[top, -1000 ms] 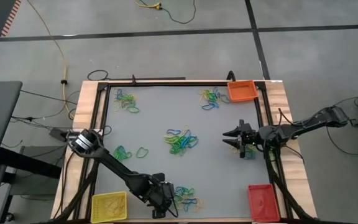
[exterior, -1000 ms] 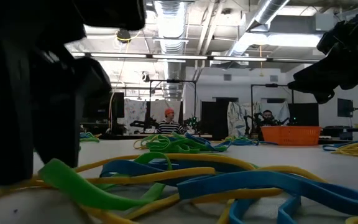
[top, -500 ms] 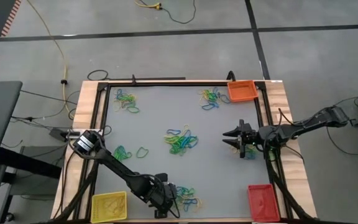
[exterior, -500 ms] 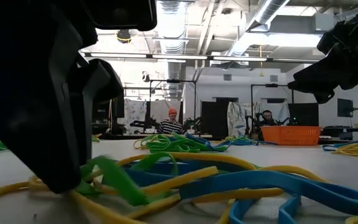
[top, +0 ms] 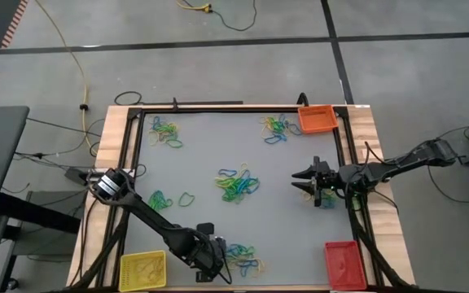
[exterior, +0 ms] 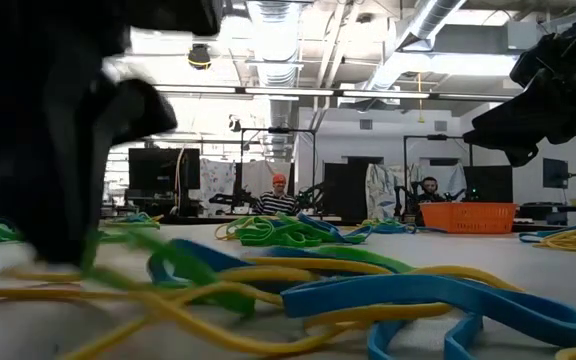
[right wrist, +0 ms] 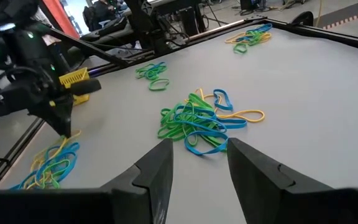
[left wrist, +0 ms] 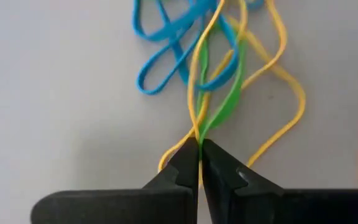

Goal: Sort rubber bands into baskets
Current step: Put the yellow rubber band into the yellow bin

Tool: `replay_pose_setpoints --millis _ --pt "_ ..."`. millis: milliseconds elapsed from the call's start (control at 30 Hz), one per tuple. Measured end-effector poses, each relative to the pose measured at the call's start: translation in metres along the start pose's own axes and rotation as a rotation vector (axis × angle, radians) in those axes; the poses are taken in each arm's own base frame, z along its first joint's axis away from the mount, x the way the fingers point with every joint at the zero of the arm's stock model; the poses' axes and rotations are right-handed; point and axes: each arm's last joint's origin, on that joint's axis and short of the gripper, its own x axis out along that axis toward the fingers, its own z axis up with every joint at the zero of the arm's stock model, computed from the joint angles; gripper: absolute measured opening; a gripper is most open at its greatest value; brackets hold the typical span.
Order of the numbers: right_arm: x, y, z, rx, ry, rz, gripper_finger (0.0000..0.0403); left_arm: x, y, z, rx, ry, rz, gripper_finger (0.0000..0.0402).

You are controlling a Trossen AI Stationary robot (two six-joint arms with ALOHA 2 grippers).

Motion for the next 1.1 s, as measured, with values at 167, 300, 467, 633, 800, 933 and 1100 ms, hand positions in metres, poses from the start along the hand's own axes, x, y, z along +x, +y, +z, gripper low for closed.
replay_pose_setpoints --millis 167,300,467,633,800,933,1100 --pt "0.0 0.0 0.0 0.0 0.0 0.0 0.0179 -0.024 0.0 0.009 0.005 -0.053 0.122 0.0" --pt "0.0 0.0 0.0 0.002 0.0 0.0 0.0179 -0.035 0.0 0.016 0.005 -0.065 0.16 0.0" --pt "0.0 0.0 0.0 -0.005 0.0 0.0 0.0179 -0.032 -0.003 0.014 0.017 -0.054 0.121 0.0019" --pt "0.0 0.0 0.0 -0.005 0.0 0.0 0.0179 -0.026 0.0 0.006 -0.003 -0.031 0.141 0.0087" --pt "0.0 0.0 0.0 -0.005 0.0 0.0 0.0179 -0.019 0.004 0.0 -0.023 -0.012 0.154 0.0148" --pt "0.0 0.0 0.0 -0.005 0.0 0.0 0.0179 -0.008 0.007 -0.009 -0.029 0.021 0.122 0.0166" --pt "0.0 0.0 0.0 -0.006 0.0 0.0 0.0179 0.006 0.011 -0.02 -0.052 0.043 0.067 0.0165"
